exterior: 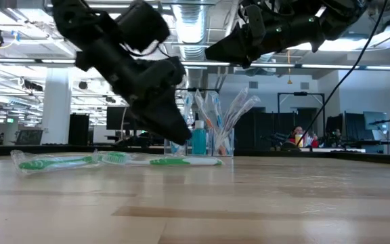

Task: Pick & Place toothbrushing station
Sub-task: Put the green toothbrush into the transparent organizer

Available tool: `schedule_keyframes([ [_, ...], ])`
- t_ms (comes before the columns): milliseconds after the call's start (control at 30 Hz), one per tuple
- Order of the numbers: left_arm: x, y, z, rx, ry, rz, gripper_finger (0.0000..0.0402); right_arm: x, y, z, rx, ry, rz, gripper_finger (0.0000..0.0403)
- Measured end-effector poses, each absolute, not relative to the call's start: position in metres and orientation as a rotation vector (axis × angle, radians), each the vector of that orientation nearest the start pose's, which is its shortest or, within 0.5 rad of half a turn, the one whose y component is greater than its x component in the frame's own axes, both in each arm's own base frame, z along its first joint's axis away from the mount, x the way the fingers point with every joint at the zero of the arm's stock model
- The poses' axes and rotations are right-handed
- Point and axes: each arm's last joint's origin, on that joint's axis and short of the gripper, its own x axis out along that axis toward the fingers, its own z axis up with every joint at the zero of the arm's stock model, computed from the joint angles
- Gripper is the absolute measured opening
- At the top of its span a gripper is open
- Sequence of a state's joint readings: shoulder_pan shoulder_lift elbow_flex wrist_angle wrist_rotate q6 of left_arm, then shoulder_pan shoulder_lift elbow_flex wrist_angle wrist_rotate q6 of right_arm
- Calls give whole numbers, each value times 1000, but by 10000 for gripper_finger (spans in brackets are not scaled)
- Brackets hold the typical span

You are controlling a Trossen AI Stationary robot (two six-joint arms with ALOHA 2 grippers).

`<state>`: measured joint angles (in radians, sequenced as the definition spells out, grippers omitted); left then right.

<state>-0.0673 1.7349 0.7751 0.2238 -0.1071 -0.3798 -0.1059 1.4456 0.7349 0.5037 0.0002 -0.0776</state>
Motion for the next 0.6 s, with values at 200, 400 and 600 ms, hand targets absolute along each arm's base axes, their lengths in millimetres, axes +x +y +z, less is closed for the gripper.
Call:
schedule_keyframes([
  [200,342,-9,133,-266,711,161,194,305,-32,231,-66,216,-97,93],
  [400,342,2,126,-275,742,194,194,305,-32,231,-67,216,-97,93],
  [600,343,0,116,-303,777,182,194,305,-32,231,-68,215,-97,93],
])
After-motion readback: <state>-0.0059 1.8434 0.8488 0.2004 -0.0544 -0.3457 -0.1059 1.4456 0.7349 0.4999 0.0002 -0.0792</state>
